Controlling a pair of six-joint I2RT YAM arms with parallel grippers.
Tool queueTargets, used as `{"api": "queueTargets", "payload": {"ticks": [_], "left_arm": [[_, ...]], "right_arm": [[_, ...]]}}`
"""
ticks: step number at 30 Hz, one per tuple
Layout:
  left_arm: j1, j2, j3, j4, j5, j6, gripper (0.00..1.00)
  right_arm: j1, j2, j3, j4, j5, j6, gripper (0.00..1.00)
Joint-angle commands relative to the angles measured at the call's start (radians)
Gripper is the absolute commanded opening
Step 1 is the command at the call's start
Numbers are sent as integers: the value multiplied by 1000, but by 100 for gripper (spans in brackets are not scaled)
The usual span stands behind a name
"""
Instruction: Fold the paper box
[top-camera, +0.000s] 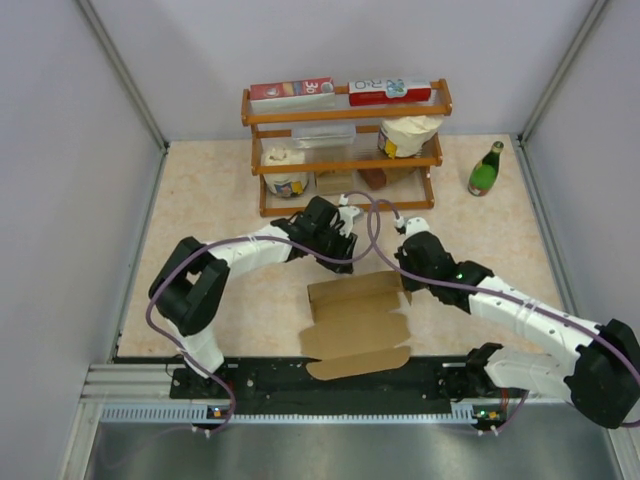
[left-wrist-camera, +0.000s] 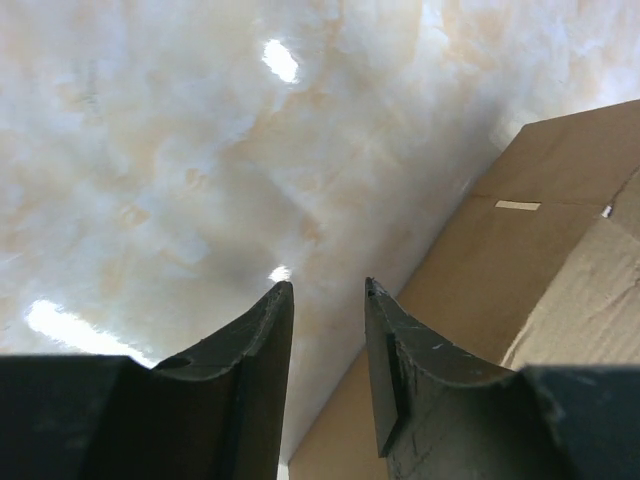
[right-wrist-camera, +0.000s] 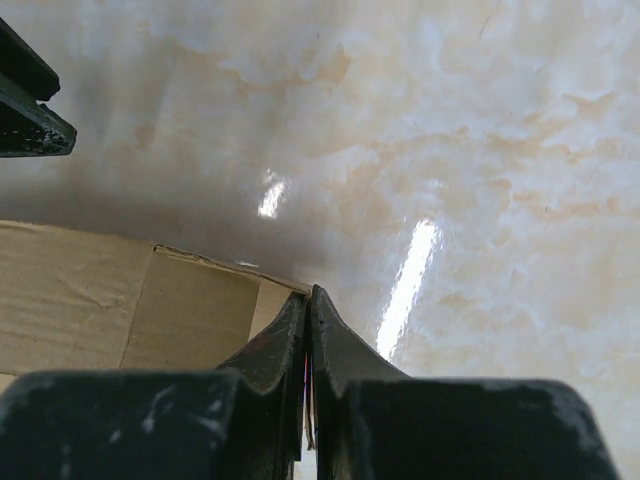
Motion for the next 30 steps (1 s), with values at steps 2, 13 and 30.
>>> {"api": "queueTargets", "payload": {"ticks": [2,13,30], "left_arm": [[16,-91,5,-36,-144,-17,40],[24,-197,-25,-72,-293,-41,44],[23,-306,-104,-75,-346,-78,44]], "right_arm": [[-8,-8,8,220,35,-71,1],[-8,65,-18,457,14,-193,2],[-8,64,-58,389,-22,-173,37]]}}
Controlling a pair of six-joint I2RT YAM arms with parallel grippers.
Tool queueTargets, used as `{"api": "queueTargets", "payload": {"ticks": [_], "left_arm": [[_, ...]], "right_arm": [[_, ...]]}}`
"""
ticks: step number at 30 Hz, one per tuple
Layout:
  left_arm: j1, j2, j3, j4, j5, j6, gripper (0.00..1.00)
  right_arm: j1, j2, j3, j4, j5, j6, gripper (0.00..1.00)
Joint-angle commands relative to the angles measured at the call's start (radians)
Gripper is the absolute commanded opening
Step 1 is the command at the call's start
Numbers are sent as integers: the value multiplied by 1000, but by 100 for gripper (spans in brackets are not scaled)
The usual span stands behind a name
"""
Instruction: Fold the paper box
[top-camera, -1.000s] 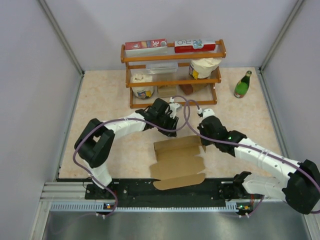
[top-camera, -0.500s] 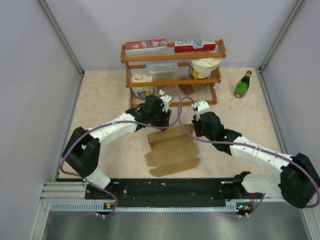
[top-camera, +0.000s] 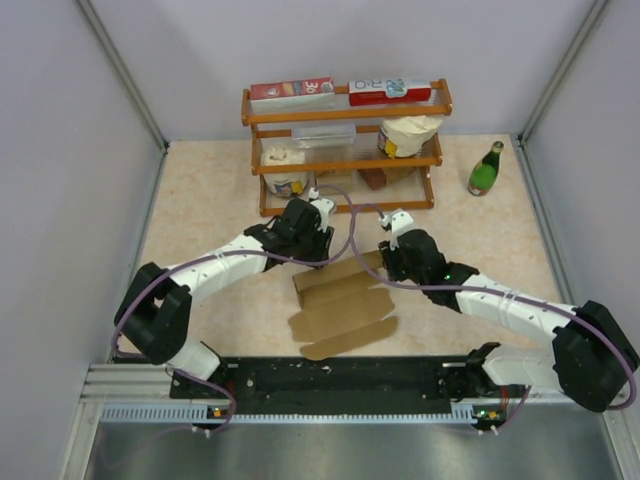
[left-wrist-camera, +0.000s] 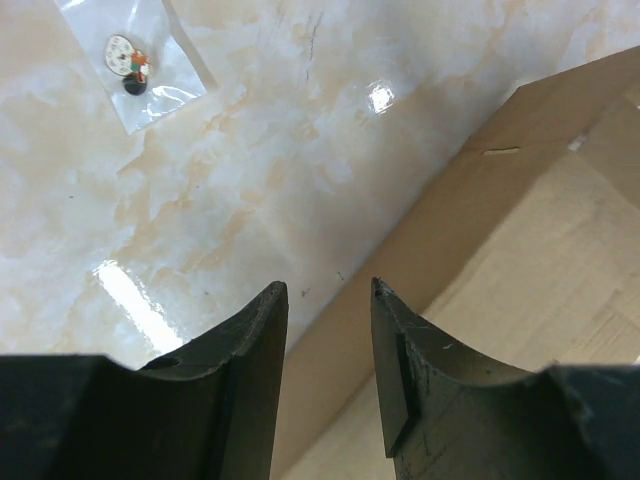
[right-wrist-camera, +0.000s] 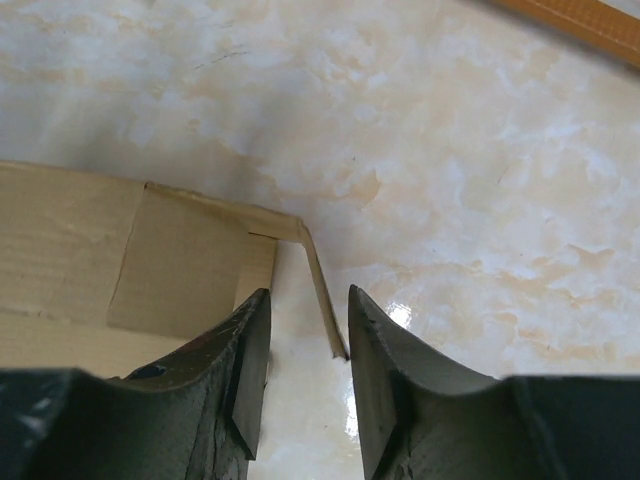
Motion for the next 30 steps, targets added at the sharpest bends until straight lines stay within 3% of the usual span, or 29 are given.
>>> {"api": "queueTargets", "payload": {"ticks": [1,12,15,21,30], "left_arm": [[2,-94,18,-17,-48,-11,44],[0,-219,23,-51,-79,8,44],[0,-232,3,-36,-34,3,38],[-13,-264,-55,10,-14,-52,18],[-30,-264,-109,33,-31,-66,9]], "right_arm": [[-8,-57,3,-6,11,42,37],[-8,-201,23,-95,-25,190,35],[-8,-218,26,-94,-61,255,29],[-28,-171,41,-55,-79,417,14],[-72,-54,102,-6,-134,451,6]]}}
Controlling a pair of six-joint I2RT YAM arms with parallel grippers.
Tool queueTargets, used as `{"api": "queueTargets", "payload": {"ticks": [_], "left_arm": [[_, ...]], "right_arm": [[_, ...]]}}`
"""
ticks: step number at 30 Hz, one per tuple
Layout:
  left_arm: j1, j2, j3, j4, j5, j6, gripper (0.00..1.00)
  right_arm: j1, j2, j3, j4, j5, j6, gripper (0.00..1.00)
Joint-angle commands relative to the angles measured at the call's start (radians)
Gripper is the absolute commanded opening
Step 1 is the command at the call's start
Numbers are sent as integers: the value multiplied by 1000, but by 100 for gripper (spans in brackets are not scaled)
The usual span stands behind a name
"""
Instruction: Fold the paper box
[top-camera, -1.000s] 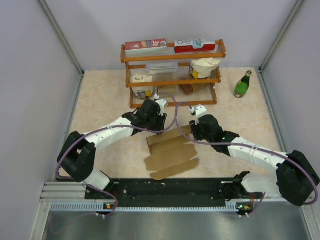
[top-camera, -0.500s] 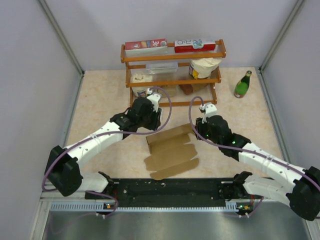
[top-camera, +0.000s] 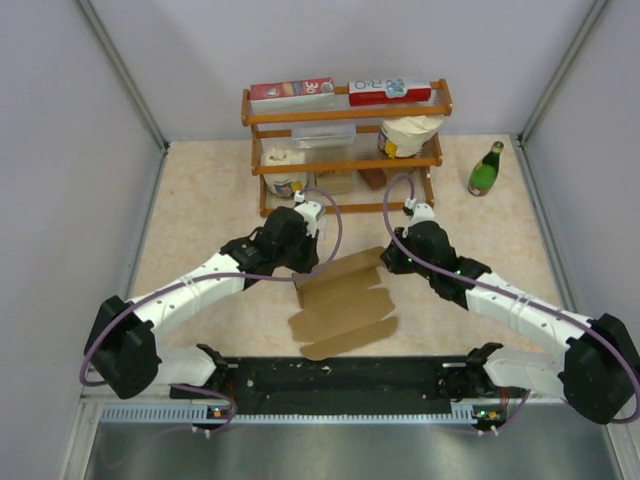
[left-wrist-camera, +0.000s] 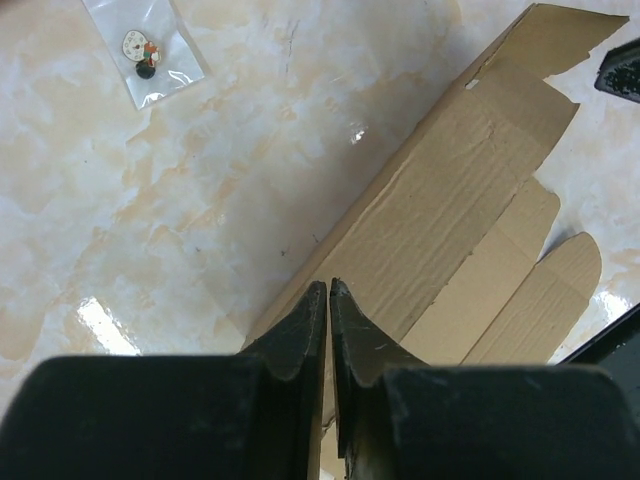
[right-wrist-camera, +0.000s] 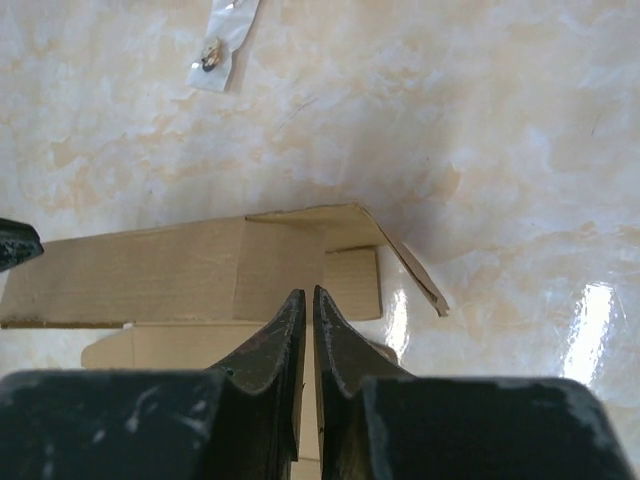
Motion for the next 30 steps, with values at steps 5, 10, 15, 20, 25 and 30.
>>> {"api": "queueTargets", "payload": {"ticks": [5,10,15,20,25,30], "left_arm": [[-6,-11,-6,55,5,-14,7],[-8,-3,-10,54,17,-10,5],[-17,-3,-29,64,20,-22,4],[-28,-2,-40,67,21,-27,2],[-35,-2,-52,67,21,-25,1],[-40,10,-60,69,21,-30,0]], "right_arm": [[-32,76,94,69,-18,9,6],[-35,125,101,66,-14,-5,5],[-37,194,112,74,-46,-29,4],[-37,228,118,88,-87,-41,4],[-37,240,115,94,-123,-45,5],[-37,251,106,134,-179,-43,5]]}}
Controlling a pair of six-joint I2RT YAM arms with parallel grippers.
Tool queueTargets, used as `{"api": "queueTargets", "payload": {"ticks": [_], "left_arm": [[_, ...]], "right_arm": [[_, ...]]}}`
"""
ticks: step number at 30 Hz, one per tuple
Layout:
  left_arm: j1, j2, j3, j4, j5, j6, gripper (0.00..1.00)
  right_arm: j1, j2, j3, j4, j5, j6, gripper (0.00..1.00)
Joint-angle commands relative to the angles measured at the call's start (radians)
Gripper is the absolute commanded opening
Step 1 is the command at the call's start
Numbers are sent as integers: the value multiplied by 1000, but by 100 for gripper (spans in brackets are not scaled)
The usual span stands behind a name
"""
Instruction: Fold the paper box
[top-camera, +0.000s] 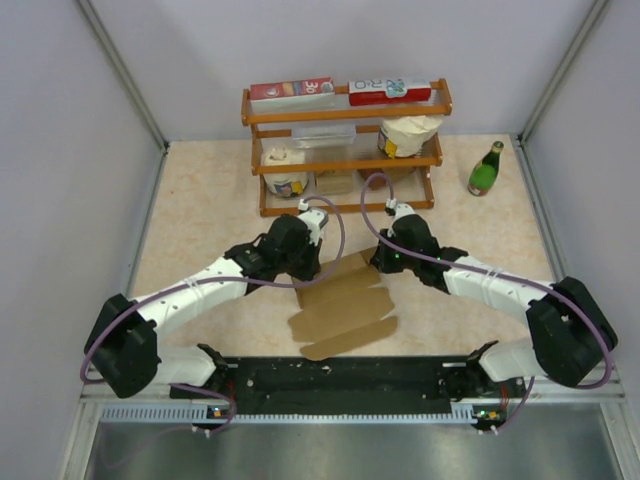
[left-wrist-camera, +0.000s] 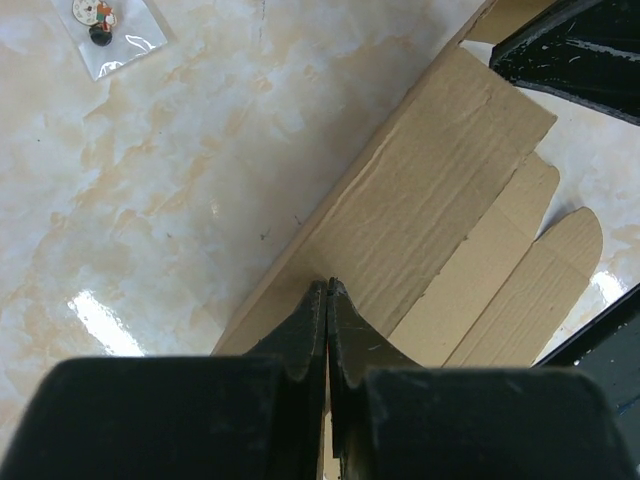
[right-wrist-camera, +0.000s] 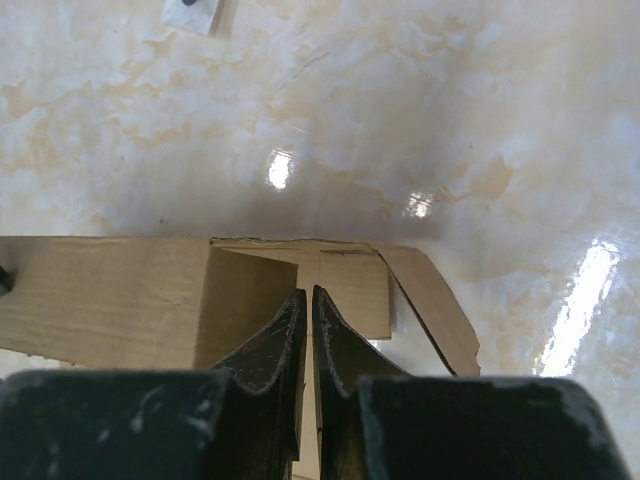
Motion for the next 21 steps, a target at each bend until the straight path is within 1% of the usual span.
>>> {"api": "queueTargets", "payload": {"ticks": [1,8,13,17,21], "left_arm": [[-8,9,-11,45,10,-14,0],[-17,21,-22,53,11,-20,0],[-26,30,-27,57,8,-23,0],[-31,29,-28,57,4,-23,0],[-32,29,-28,57,0,-24,0]], "right_arm": [[-10,12,42,90,-77,-11,6],[-19,30,24,126,-152,12,7],[-49,32,-6,162,-200,35,7],[-56,36,-10,133,-165,18,8],[-58,49,-4,74,-94,-42,9]]}}
